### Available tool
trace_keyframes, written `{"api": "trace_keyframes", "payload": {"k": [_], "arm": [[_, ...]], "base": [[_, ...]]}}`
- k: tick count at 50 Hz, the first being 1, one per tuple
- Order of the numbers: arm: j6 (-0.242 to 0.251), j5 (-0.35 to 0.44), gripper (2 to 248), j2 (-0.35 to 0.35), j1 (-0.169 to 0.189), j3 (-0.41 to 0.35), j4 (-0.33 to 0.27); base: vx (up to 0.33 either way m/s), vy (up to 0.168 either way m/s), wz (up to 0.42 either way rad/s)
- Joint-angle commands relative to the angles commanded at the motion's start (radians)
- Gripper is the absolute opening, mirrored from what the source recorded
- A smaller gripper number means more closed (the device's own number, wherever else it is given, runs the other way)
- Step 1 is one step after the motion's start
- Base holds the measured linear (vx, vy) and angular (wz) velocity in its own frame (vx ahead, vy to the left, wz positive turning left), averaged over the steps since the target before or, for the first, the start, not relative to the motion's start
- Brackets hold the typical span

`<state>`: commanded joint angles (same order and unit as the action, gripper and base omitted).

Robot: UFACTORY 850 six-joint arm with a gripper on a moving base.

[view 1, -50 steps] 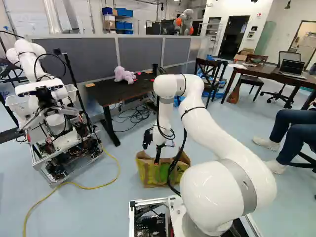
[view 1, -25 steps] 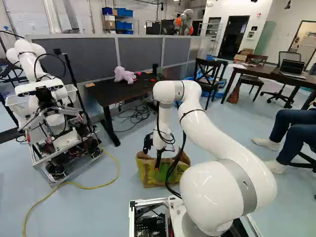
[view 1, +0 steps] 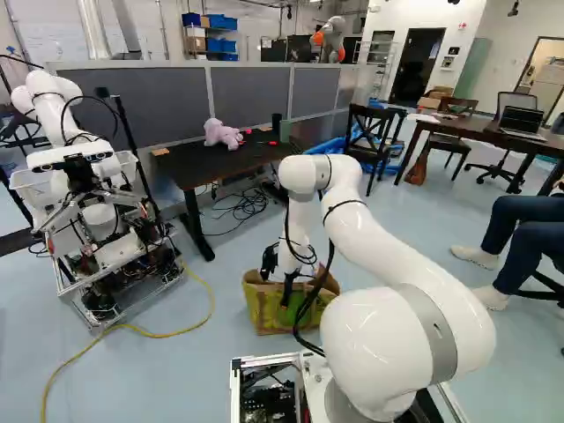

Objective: Pick up the bag on the ground and place it on the table

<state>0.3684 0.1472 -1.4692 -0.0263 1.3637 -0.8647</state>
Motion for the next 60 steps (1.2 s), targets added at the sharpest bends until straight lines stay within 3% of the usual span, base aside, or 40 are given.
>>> {"api": "trace_keyframes", "payload": {"k": [17,18,22,23,27,28,33,34,38,39,43,44,60], "arm": [[0.0,0.0,243,-0.051,0.007,0.048,0.0],[0.0,0.0,207,-0.051,0.007,0.048,0.0],[0.0,0.0,207,-0.053,0.007,0.05,0.0],[0.0,0.0,168,-0.053,0.007,0.05,0.0],[0.0,0.0,168,-0.053,0.007,0.05,0.0],[0.0,0.0,131,-0.053,0.007,0.05,0.0],[0.0,0.0,131,-0.053,0.007,0.05,0.0],[0.0,0.0,94,-0.053,0.007,0.05,0.0],[0.0,0.0,94,-0.053,0.007,0.05,0.0],[0.0,0.0,56,-0.053,0.007,0.05,0.0],[0.0,0.0,56,-0.053,0.007,0.05,0.0],[0.0,0.0,27,-0.053,0.007,0.05,0.0],[0.0,0.0,26,-0.038,0.007,0.036,0.0]], "base": [[0.0,0.0,0.0],[0.0,0.0,0.0],[0.0,0.0,0.0],[0.0,0.0,0.0],[0.0,0.0,0.0],[0.0,0.0,0.0],[0.0,0.0,0.0],[0.0,0.0,0.0],[0.0,0.0,0.0],[0.0,0.0,0.0],[0.0,0.0,0.0],[0.0,0.0,0.0],[0.0,0.0,0.0]]}}
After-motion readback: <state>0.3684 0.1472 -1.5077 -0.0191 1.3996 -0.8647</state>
